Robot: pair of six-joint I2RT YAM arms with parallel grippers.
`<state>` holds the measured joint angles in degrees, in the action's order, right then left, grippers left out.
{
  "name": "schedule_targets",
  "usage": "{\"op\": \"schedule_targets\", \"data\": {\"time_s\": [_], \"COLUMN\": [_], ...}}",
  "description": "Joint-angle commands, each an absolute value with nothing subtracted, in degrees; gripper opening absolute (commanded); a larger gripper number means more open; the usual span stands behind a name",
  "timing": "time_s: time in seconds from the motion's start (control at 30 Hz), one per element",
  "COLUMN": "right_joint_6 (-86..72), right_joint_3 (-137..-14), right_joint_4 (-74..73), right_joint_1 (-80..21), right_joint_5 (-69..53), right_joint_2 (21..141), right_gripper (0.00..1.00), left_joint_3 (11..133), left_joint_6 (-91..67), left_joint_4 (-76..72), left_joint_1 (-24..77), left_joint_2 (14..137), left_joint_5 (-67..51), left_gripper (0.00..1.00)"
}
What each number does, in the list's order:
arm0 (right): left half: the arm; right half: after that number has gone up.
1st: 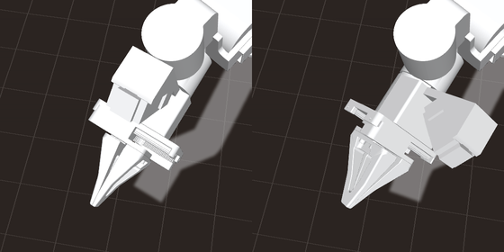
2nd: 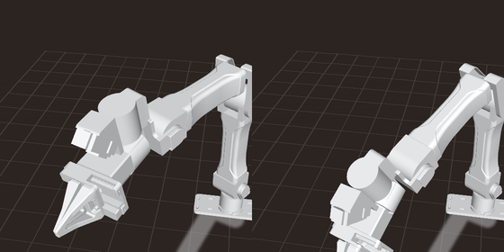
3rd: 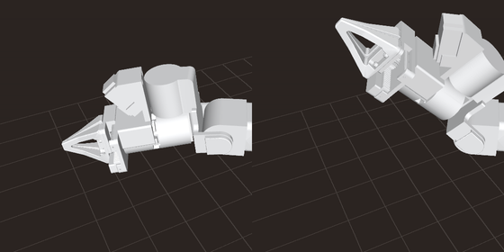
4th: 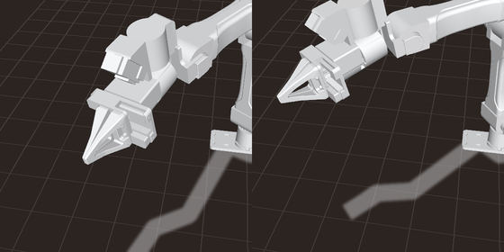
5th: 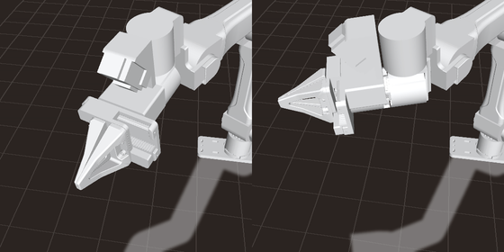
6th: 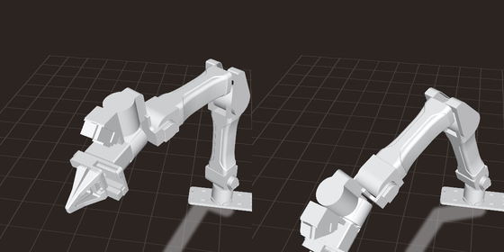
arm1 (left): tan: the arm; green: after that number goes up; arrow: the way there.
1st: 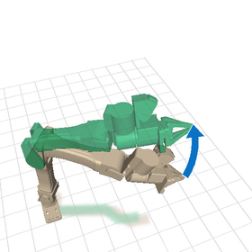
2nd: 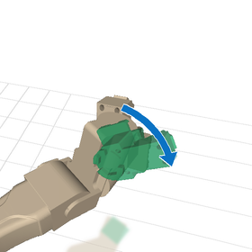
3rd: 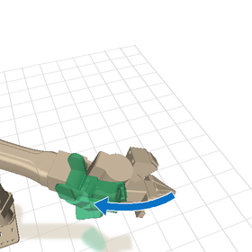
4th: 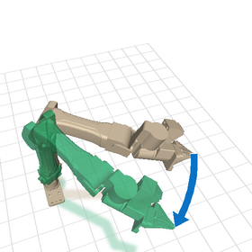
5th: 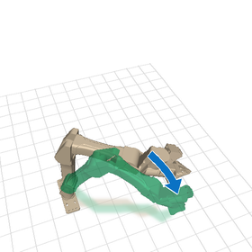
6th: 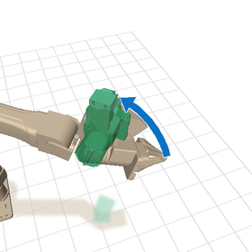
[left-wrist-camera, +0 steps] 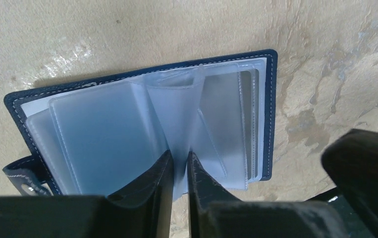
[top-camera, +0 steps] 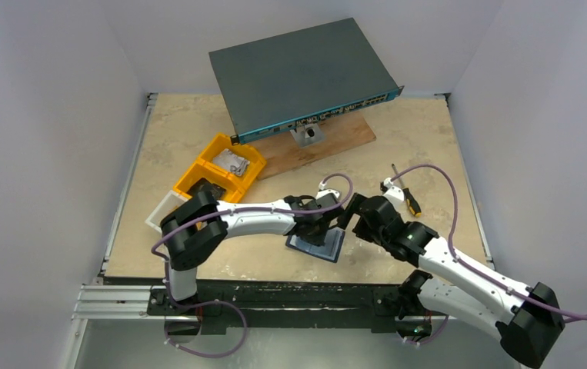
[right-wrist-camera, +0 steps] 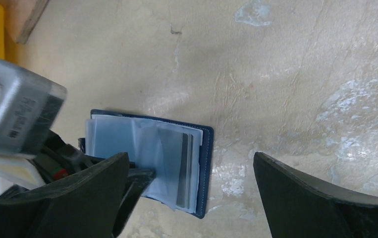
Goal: Take the credit cards out of the card holder
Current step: Remove the credit card from the card holder.
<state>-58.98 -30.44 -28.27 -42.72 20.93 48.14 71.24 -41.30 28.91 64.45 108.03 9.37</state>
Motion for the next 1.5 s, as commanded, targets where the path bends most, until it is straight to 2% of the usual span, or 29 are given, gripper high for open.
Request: {"op": "schedule_targets", "data": {"time_s": [0.0,0.13,0.3,0.43,0.53,0.7,1.47], "right_joint_6": [-58.1,-56.4,-55.7,-56.6,-57.1,-58.3,-59.9], "right_joint_3": [-29.2,-28.6,-28.0,-26.6,-25.6,-24.1,-21.0], "right_joint_4": [-23.5,-19.2,-14.9,-12.3,-11.0,-9.5,-4.5], "right_joint_1": [-42.6,-42.7,-42.7,-42.7,-42.7,-42.8,-43.1], "right_joint_5": [18.1,14.3,9.6,6.9,5.5,3.7,1.2], "right_joint_2": [50.1,52.2,54.7,55.7,56.4,57.2,62.3], "right_gripper": [0.97,0.88,0.72,0.54,0.46,0.44,0.47], "left_joint_3": [66.6,63.2,58.1,57.3,57.1,57.2,57.7], "left_joint_6": [-42.5,-44.4,-48.4,-49.5,-50.2,-50.4,-50.2], "left_joint_4": [25.3,20.3,12.5,11.1,10.5,10.8,11.1], "left_joint_1": [62.3,59.6,56.0,55.1,55.0,54.9,54.9], "left_joint_2": [107.1,104.8,103.8,104.5,105.2,105.7,106.6], "left_joint_5": [5.8,-1.8,-11.0,-13.0,-13.9,-13.9,-14.5], "left_gripper": [0.08,0.00,0.00,0.00,0.00,0.00,0.00]}}
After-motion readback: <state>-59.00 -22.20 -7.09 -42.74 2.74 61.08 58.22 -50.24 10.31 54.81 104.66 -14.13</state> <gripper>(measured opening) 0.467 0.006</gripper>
